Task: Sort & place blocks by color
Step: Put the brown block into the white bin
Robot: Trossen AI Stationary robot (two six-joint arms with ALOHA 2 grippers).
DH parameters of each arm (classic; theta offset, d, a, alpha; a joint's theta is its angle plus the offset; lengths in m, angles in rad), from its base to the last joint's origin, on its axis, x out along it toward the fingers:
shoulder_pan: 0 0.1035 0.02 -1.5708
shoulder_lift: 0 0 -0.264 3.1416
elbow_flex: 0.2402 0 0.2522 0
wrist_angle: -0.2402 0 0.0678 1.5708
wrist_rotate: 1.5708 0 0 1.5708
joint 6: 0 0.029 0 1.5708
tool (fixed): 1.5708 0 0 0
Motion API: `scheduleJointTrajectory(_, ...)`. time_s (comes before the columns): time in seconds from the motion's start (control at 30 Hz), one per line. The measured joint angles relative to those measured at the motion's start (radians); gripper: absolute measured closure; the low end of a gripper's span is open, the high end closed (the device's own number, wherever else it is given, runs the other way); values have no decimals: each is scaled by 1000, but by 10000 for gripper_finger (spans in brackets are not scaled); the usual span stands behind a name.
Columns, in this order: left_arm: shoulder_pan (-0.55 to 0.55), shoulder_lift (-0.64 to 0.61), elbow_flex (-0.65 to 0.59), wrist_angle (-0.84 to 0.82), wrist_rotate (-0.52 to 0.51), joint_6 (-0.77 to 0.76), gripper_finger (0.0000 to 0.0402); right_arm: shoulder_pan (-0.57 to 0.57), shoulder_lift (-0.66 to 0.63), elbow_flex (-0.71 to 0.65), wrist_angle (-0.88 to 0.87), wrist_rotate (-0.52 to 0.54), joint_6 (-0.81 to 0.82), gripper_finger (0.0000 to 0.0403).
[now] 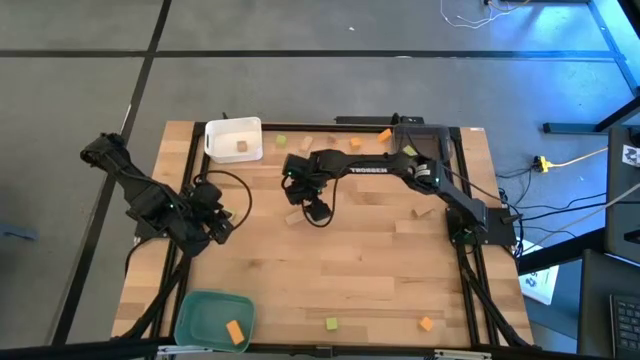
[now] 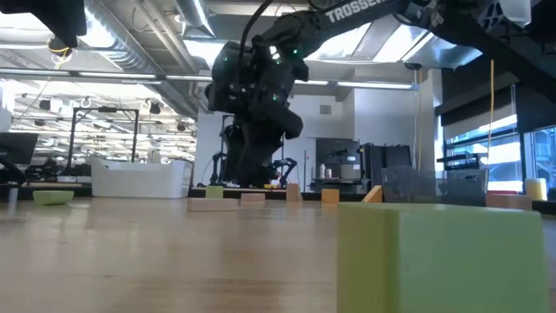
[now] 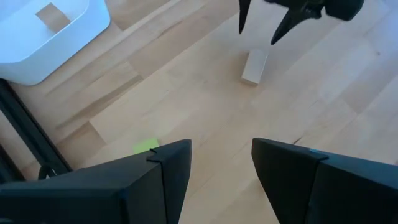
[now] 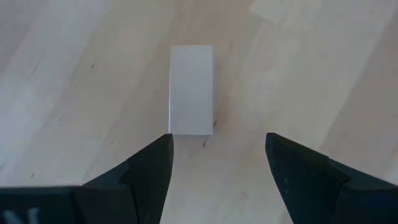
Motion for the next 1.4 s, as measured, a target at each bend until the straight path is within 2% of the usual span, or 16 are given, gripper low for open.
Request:
scheduleJointTrajectory(0.13, 0, 0, 0, 0, 0, 0, 237, 6, 8, 0, 0, -7, 2, 148)
scheduleJointTrajectory(0.3, 0, 0, 0, 0, 0, 0, 237, 11, 8, 0, 6, -87, 9, 148)
scheduleJointTrajectory(0.47, 0, 0, 0, 1, -6, 10, 237, 26, 13, 0, 16, -80, 27, 148)
scheduleJointTrajectory(0.57, 7, 2, 0, 7, -11, 85, 237, 28, 14, 1, 19, -21, 32, 148)
scheduleJointTrajectory(0.7, 44, 3, 0, 14, -3, 240, 237, 24, 13, 53, -71, 126, 82, 148)
scheduleJointTrajectory(0.77, 66, 3, 0, 15, -3, 354, 237, 12, 13, 100, -137, 137, 95, 148)
scheduleJointTrajectory(0.93, 124, 3, 0, 67, -2, 660, 237, -31, 12, 231, -271, 13, 190, 148)
scheduleJointTrajectory(1.03, 157, 3, 0, 115, -2, 768, 237, -64, 11, 312, -347, -55, 229, 148)
scheduleJointTrajectory(1.17, 203, 3, 0, 161, 12, 822, 237, -103, -49, 288, -361, -108, 261, 148)
scheduleJointTrajectory(1.4, 295, 14, -43, 301, 57, 839, 237, -157, -171, 286, -422, -107, 257, 148)
